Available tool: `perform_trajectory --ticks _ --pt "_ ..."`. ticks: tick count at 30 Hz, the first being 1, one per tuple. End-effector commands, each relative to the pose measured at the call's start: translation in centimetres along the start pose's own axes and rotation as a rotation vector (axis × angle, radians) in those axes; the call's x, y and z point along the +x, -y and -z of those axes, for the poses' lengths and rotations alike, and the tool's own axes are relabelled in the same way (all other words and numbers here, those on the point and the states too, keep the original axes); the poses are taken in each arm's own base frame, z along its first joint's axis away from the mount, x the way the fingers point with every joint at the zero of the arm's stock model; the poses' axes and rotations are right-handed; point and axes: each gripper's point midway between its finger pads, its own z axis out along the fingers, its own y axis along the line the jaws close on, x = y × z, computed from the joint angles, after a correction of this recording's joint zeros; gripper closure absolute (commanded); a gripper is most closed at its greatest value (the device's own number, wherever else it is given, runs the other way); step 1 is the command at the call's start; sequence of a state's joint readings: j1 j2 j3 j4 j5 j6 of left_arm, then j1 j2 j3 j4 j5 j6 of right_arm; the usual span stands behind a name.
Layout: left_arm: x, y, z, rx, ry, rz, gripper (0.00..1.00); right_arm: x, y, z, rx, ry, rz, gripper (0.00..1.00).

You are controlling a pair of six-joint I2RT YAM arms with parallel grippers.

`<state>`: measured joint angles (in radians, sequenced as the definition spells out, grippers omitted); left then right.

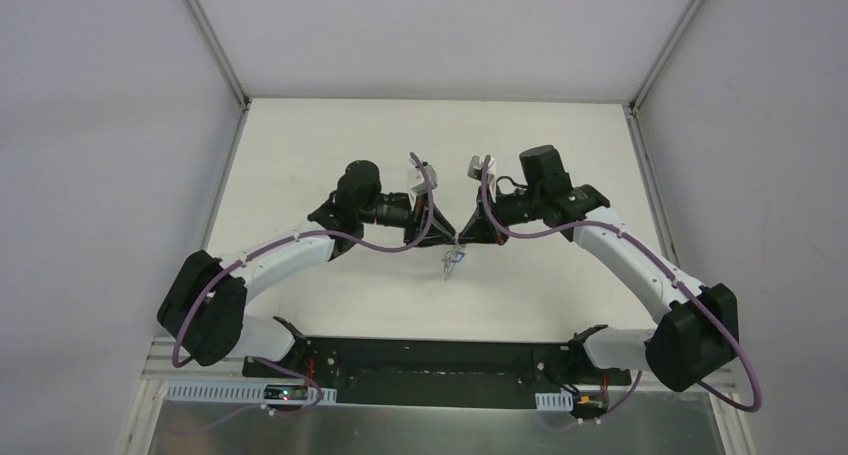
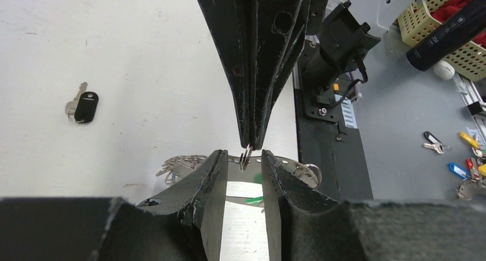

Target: Put the keys on the keyring

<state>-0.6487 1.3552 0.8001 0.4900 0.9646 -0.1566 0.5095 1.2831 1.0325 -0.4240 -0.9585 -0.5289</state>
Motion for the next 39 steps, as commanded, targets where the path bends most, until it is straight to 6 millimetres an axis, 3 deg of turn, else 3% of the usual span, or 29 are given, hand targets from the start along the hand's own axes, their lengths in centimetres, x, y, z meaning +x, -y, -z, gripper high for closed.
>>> perform_trajectory --ticks 1,10,16,20,25,32,39 --pt "-0.6 0.8 -0.3 0.059 -0.008 -0.071 0.7 -1.3 -1.0 0.2 -0.036 0.035 0.062 1.0" --pt "0.0 1.0 0.0 0.077 -0.037 -0.118 0.7 -0.6 -0.9 0.4 -0.025 0.025 0.104 1.0" --pt "1.6 1.5 1.7 0.082 -0.177 -0.241 0.72 0.0 -0.3 1.1 0.032 -0.008 0.22 1.0" --pt "1.3 1.4 2.8 0.052 -0.207 -0.281 0.74 1.0 0.1 1.4 0.067 -0.035 0.295 1.0" --pt "0.4 0.1 3.9 -0.045 -0.201 -0.277 0.74 2.3 1.2 2.4 0.155 -0.103 0.416 1.0" --pt "-0.3 -3.1 4.8 -0.257 -0.215 -0.259 0.81 4.0 1.7 4.0 0.234 -0.169 0.562 1.0" --pt "-0.3 -5.2 5.2 -0.371 -0.256 -0.208 0.88 8.2 1.7 3.9 0.227 -0.224 0.592 1.0"
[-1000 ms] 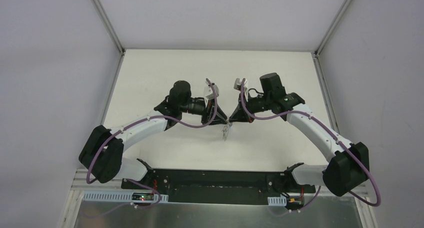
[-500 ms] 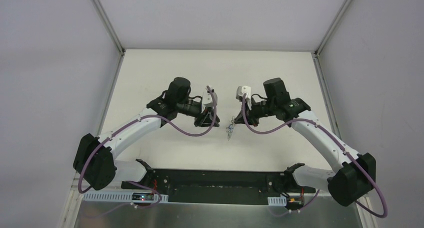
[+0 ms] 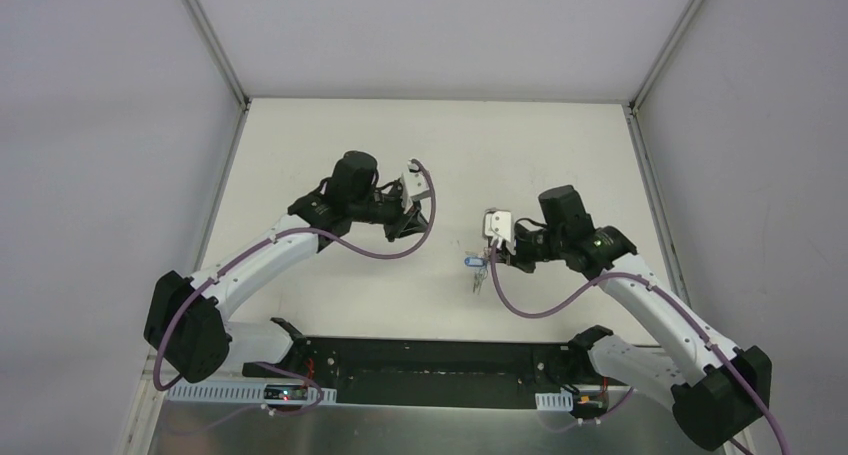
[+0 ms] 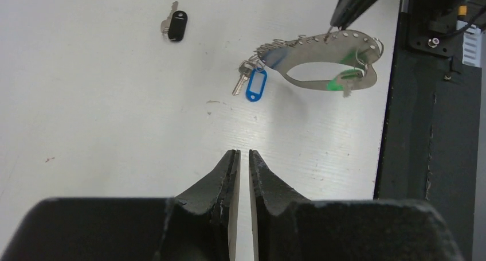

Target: Put the keys on the keyring

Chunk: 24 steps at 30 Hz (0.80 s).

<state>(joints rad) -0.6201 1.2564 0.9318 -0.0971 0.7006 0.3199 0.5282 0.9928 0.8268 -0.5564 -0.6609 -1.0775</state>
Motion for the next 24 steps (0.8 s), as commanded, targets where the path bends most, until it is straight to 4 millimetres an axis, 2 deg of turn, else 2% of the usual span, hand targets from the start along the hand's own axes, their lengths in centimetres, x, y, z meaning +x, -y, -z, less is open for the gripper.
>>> perform_trajectory --ticks 1,3,8,12,16,17,19,24 --pt "-1.7 -2.3 0.5 -0.097 -0.025 0.027 0.88 2.2 -0.9 -0.2 0.003 -0.044 0.076 1.0" --pt "-1.8 -2.6 0.2 -0.095 -0.061 0.059 0.88 2.8 -1.0 -0.1 0.022 -0.055 0.054 1.0" --pt "-2.2 -3.9 -1.7 -0.101 -0.147 0.189 0.79 3.6 -1.0 1.1 0.067 -0.067 -0.095 1.0" --pt "-2.0 -5.3 -5.0 -0.1 -0.236 0.301 0.72 4.7 -0.9 2.7 0.095 -0.092 -0.222 1.0" --pt "-2.2 -6.1 -8.8 -0.085 -0.306 0.446 0.65 5.8 -1.1 4.1 0.131 -0.123 -0.292 1.0" --pt "-2.9 -6.5 -9.9 -0.093 -0.299 0.485 0.63 6.0 -1.2 4.4 0.138 -0.13 -0.307 1.0" --pt "-2.6 -6.9 -11.9 -0.118 -0.325 0.545 0.6 6.2 -1.4 5.0 0.152 -0.141 -0.333 1.0" --pt "-2.2 -9.1 -15.2 -0.208 -0.365 0.672 0.55 6.8 -1.4 5.8 0.18 -0.166 -0.381 1.0"
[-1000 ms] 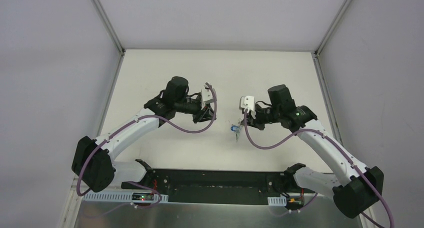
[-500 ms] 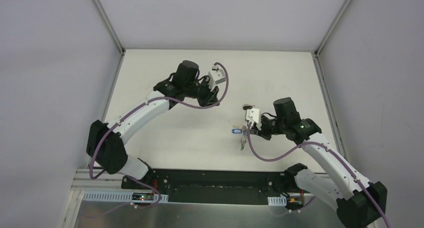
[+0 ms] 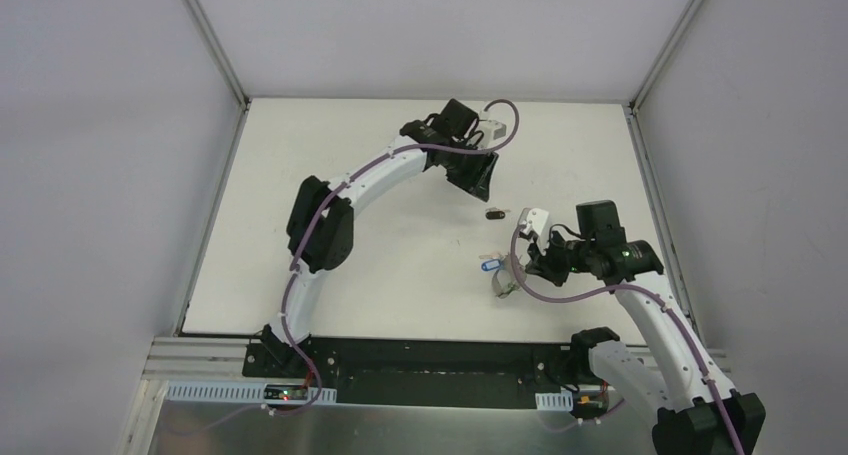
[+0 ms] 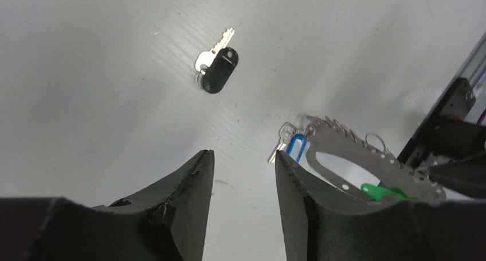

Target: Put the keys on the keyring

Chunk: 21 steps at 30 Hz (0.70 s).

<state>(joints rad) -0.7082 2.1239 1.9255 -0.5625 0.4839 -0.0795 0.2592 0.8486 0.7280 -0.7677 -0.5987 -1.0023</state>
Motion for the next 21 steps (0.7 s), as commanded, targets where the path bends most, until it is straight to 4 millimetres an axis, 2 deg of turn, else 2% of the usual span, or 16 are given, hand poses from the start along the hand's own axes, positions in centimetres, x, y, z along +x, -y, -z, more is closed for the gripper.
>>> perform_trajectory --ticks 1,10,16,21 --pt "-1.5 -0.2 -0.8 -0.077 -0.02 0.191 0.55 -0.4 -0.1 1.4 0.021 -0.008 -0.044 1.0" --pt "-0.5 -1.6 -5.4 -0.07 -0.056 0.326 0.51 0.1 -0.1 1.1 0.018 -0.015 -0.073 1.0" --pt "-0.4 -1.9 -6.9 -0.055 -0.052 0.367 0.51 0.4 -0.3 0.9 0.014 -0.018 -0.085 1.0" --pt "-0.2 -3.1 -7.7 -0.068 -0.052 0.419 0.54 0.4 -0.4 1.0 0.016 -0.016 -0.099 1.0"
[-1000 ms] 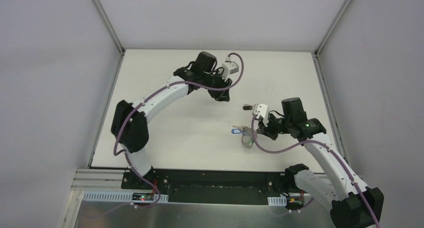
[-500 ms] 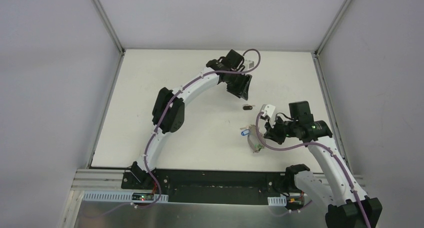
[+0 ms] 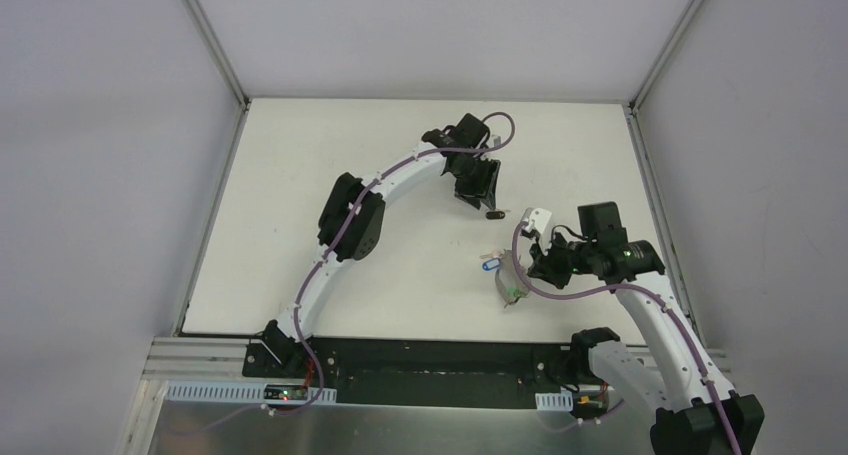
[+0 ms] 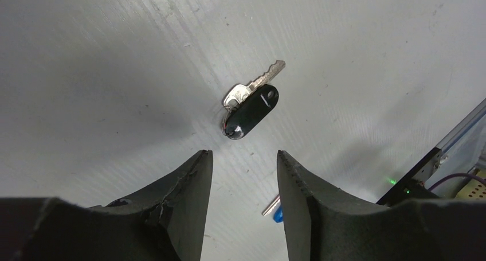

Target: Put the keys on the keyring

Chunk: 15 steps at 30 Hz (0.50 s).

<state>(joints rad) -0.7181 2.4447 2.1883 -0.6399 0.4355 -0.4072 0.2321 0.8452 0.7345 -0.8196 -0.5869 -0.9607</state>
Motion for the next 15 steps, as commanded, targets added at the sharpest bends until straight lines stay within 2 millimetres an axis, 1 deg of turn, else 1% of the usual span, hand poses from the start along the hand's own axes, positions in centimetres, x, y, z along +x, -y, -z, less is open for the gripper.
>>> perform_trajectory --ticks 1,5,10,15 --pt "-2.2 0.3 0.5 0.022 0.055 0.062 0.55 -0.4 -0.1 0.5 0.01 0.018 -0.017 1.0" --pt "-2.4 -0.2 -0.1 0.031 0.052 0.093 0.58 -0.3 -0.2 0.4 0.01 0.018 -0.022 1.0" --pt "-2.4 -0.2 -0.9 0.051 0.045 0.112 0.62 -0.3 -0.3 0.4 0.011 0.021 -0.027 1.0" --pt "-1.8 -0.6 -1.6 0.049 0.024 0.129 0.63 -0.4 -0.3 0.6 0.017 0.023 -0.029 1.0"
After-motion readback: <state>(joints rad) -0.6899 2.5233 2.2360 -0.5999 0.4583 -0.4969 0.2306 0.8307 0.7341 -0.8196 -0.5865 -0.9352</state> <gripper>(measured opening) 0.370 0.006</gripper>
